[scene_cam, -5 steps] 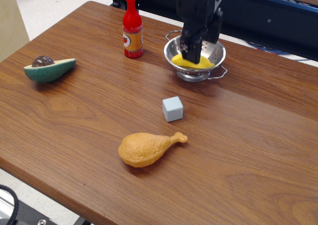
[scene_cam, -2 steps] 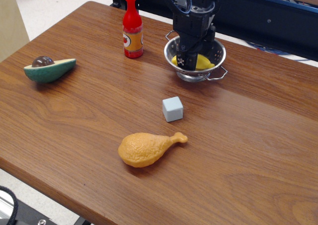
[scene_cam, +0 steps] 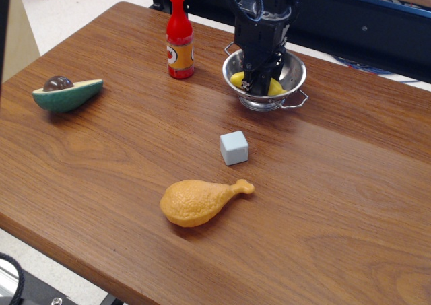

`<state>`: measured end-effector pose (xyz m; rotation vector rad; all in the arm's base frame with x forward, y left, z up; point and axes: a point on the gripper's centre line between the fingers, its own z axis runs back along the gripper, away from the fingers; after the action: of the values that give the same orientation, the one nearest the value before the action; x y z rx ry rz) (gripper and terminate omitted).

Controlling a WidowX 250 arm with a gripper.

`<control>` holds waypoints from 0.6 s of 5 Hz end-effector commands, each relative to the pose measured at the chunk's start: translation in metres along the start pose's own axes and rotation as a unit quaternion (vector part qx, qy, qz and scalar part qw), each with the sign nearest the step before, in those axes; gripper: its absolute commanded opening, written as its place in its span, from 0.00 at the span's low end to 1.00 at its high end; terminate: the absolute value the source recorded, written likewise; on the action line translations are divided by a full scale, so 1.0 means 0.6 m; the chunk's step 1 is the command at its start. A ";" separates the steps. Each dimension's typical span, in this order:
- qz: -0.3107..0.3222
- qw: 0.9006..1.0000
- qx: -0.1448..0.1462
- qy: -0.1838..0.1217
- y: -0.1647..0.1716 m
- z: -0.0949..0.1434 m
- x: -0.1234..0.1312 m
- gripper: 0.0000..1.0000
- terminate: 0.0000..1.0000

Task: Take banana out of colander

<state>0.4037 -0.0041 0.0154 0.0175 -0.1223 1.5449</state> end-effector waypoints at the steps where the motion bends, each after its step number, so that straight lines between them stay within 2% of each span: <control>1: -0.021 1.000 -0.021 -0.007 -0.028 0.051 0.031 0.00 0.00; 2: -0.025 0.999 -0.043 0.015 -0.028 0.111 0.040 0.00 0.00; 3: -0.028 0.996 -0.077 0.034 -0.023 0.165 0.056 0.00 0.00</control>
<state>0.4004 0.0048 0.0883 -0.1145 -0.1166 1.4702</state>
